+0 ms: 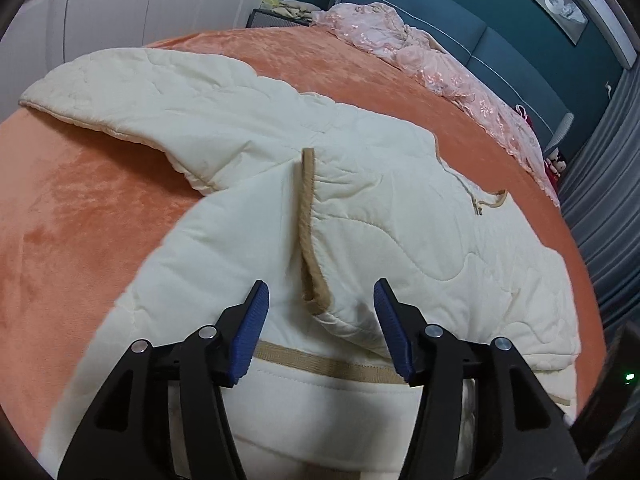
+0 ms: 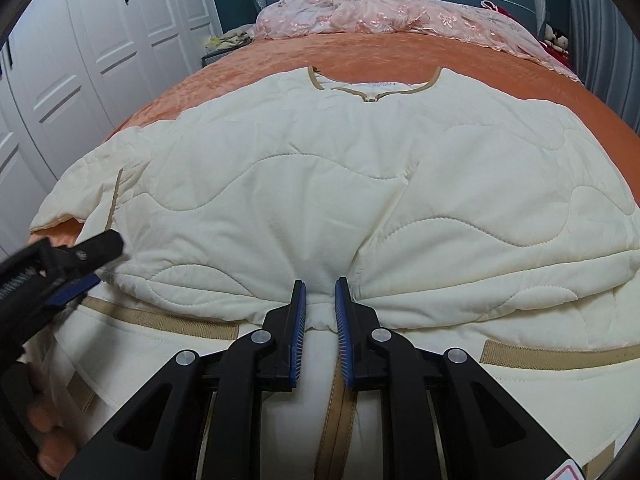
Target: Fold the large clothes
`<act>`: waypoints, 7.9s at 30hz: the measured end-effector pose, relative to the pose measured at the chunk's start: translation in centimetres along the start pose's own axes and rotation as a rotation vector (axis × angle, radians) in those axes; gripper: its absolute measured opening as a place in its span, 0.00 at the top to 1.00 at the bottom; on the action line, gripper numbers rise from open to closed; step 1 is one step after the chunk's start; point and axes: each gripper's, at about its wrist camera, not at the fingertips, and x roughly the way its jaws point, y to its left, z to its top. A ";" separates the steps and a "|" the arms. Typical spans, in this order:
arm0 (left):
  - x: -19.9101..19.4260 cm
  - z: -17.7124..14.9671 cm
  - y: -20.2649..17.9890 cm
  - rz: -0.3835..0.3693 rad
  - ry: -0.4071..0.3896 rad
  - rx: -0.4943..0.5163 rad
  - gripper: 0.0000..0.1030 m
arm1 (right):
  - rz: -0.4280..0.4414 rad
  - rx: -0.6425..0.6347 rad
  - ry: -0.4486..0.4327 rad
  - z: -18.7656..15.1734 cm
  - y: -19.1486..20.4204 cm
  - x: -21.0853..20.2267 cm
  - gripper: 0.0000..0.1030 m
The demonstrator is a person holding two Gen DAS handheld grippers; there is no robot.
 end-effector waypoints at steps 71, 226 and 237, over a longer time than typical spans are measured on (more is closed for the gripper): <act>3.8 7.2 5.1 -0.268 0.161 -0.567 0.39 | 0.093 0.745 -0.060 5.5 -16.6 -2.8 0.45; 20.0 16.0 -5.4 0.266 -0.032 0.253 0.50 | 0.139 0.048 0.081 21.2 1.2 20.1 0.97; 20.3 15.3 -5.9 0.296 -0.072 0.279 0.49 | 0.098 0.015 0.042 20.5 1.8 20.6 0.97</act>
